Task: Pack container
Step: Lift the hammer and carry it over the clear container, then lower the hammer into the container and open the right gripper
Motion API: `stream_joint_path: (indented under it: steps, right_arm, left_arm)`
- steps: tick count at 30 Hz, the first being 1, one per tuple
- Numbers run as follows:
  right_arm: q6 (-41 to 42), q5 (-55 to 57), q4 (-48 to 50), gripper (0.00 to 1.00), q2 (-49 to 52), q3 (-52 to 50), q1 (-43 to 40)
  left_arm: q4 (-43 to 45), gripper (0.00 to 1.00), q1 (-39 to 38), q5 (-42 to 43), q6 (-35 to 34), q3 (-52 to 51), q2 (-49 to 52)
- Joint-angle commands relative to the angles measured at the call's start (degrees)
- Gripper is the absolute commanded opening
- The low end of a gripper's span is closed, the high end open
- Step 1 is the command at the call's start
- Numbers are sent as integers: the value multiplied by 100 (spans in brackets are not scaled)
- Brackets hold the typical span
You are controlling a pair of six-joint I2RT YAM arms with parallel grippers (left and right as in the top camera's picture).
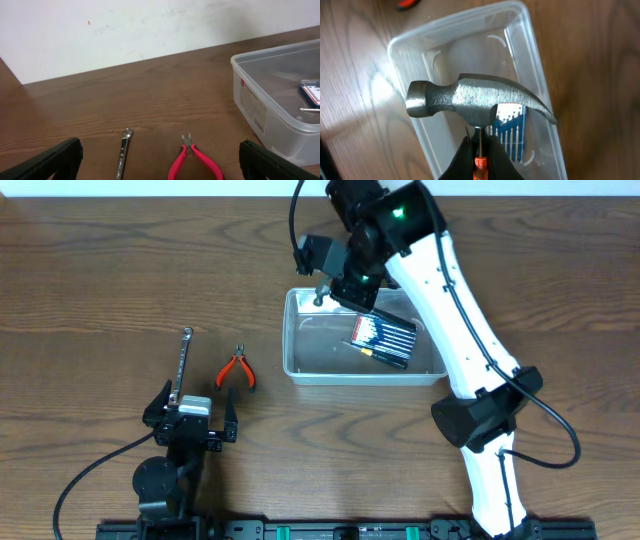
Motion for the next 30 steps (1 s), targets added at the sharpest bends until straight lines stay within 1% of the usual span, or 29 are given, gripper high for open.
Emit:
stream_joint_path:
  steps: [1, 11, 24, 30]
  right_arm:
    - [-306, -44, 118, 1, -157, -297, 17]
    - [-452, -42, 745, 1, -157, -1329, 17]
    - [-535, -46, 1255, 1, -157, -1740, 15]
    - [-538, -44, 1497, 1, -157, -2269, 13]
  left_arm:
    - [-46, 98, 24, -31, 52, -166, -35]
    - [-46, 98, 24, -31, 52, -166, -35]
    - [-46, 98, 24, -31, 52, -166, -35]
    - [-46, 98, 24, -31, 52, -166, -35]
